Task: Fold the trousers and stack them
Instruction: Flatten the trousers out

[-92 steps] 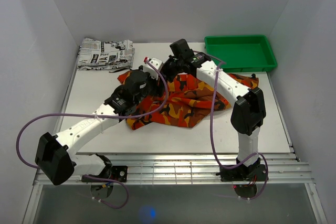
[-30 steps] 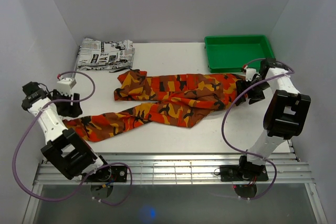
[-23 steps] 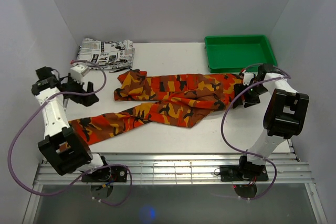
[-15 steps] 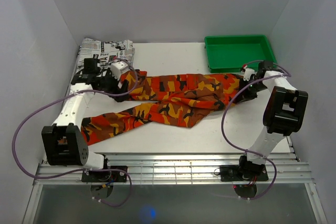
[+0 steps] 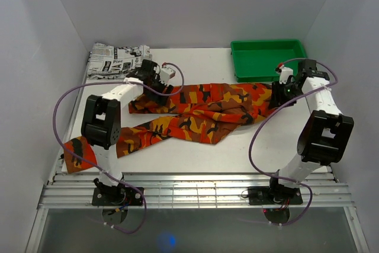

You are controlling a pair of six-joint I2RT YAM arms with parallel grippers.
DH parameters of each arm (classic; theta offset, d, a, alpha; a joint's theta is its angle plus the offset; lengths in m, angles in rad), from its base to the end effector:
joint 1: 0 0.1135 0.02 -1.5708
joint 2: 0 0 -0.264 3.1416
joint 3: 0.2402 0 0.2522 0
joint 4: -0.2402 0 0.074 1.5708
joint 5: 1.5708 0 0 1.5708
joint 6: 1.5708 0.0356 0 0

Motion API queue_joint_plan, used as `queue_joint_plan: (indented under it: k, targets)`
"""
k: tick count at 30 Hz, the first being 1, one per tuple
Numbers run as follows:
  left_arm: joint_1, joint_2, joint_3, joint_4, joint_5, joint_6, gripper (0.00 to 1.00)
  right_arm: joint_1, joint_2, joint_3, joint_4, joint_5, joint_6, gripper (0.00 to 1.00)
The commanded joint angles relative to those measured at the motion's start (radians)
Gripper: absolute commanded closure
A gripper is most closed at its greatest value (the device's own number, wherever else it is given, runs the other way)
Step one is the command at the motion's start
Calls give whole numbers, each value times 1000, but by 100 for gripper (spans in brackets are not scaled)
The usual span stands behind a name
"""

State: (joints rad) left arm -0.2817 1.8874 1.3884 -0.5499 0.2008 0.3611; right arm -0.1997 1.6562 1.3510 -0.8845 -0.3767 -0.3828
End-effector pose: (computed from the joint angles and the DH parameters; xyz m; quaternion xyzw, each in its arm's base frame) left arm 0.3825 -0.1181 0.2054 0.3282 0.9039 -0.0866 0.2603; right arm 0.3300 -0.0534 0.2607 -0.1235 0.9573 0.1227 0.2310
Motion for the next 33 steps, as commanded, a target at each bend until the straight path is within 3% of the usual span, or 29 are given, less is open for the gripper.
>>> queue_joint_plan:
  k: [1,3,4,6,7,11,16,21,24,25,30,33]
  targets:
    - [3,80,102,30,-185,-45,20,35,31,17,-16,-2,53,57]
    - [7,116,124,15,-228,-47,30,93,34,14,22,-11,84,47]
    - [15,115,135,10,-231,-51,45,114,45,13,65,-11,102,45]
    - [50,99,143,5,-229,-77,59,175,82,10,105,-1,153,44]
    - [67,63,144,-2,-218,-85,74,187,97,4,143,8,168,44]
    - [218,-54,126,-38,-167,-97,100,227,201,-21,202,105,194,39]
    - [447,-157,8,-6,-135,-7,100,221,277,-82,248,217,190,35]
    - [662,-82,0,-13,-89,36,100,214,272,-101,251,269,171,36]
    - [725,-51,27,-19,-65,65,49,214,226,-96,230,277,136,35]
    - [739,-56,50,-59,19,73,3,214,209,-92,199,262,121,36]
    - [740,-172,55,-188,339,196,2,214,65,-56,55,132,-27,35]
    - [667,-261,81,-281,485,255,2,155,18,-18,-49,64,-70,34]
